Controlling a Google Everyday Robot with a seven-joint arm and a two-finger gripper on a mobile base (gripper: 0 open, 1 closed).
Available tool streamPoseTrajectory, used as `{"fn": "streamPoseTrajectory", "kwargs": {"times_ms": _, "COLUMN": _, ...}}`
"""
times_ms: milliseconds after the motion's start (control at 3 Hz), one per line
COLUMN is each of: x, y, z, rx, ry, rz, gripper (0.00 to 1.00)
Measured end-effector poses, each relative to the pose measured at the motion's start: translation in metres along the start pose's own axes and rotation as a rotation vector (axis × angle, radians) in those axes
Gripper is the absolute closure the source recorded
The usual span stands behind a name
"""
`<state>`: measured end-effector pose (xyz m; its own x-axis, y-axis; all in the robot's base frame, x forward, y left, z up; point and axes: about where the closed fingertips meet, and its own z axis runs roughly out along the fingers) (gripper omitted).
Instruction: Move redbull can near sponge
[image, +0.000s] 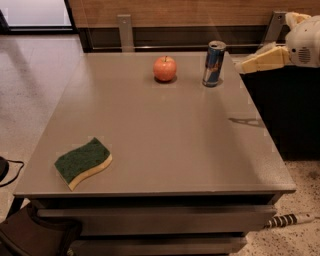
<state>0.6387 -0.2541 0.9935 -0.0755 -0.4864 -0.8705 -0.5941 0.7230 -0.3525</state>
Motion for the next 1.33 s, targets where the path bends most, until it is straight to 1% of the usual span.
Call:
{"fn": "streamPoseTrajectory", "kwargs": {"times_ms": 333, "x": -0.001, "y": -0.005, "z": 0.038, "rx": -0.043, "ry": -0.080, "rz": 0.044, "gripper": 0.00}}
{"fn": "streamPoseTrajectory", "kwargs": {"times_ms": 667, "x": 0.012, "y": -0.008, "z": 0.085, "rx": -0.107, "ry": -0.168, "rz": 0.119, "gripper": 0.00}}
{"fn": "streamPoseTrajectory", "kwargs": {"times_ms": 1000, "x": 0.022, "y": -0.005, "z": 0.107, "rx": -0.143, "ry": -0.202, "rz": 0.160, "gripper": 0.00}}
{"fn": "streamPoseTrajectory", "kwargs": {"times_ms": 1333, "x": 0.035, "y": 0.002, "z": 0.121, "rx": -0.165, "ry": -0.228, "rz": 0.202, "gripper": 0.00}}
